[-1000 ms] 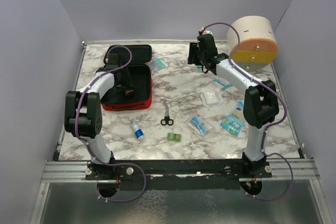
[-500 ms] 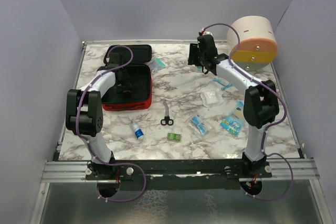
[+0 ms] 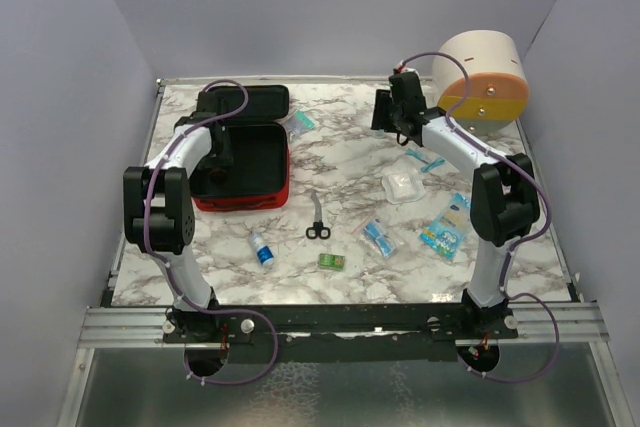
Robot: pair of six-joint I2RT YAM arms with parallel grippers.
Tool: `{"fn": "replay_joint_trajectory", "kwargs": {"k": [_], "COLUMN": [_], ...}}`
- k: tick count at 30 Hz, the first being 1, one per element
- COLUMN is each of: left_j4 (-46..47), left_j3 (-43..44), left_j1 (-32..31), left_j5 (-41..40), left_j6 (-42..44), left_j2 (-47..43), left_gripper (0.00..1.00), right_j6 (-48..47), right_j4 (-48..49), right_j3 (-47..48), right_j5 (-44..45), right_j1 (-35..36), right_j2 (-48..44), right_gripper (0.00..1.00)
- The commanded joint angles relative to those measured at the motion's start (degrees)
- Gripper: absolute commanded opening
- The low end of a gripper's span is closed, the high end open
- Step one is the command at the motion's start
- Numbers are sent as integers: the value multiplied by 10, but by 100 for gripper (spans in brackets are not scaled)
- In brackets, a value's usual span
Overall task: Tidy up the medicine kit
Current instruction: Place the pill bottle in the medicine box.
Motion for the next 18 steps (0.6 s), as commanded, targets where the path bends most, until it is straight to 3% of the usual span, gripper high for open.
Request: {"fn": "replay_joint_trajectory", "kwargs": {"k": [1, 9, 18], "left_j4": [-27, -35, -35], "left_j3": [33, 35, 37], "left_j1": [11, 15, 15], "left_j5": [-44, -66, -50], "left_j6": [66, 95, 104], "left_j2": [24, 55, 43], "left_gripper": [8, 13, 57], "right_j6": [7, 6, 6], "right_j4": [8, 5, 10], "right_j3": [-5, -5, -7], "right_j5": [9, 7, 1], "right_j1": [-4, -5, -5], "right_j2": [-32, -27, -25], "right_gripper": [58, 58, 60]}}
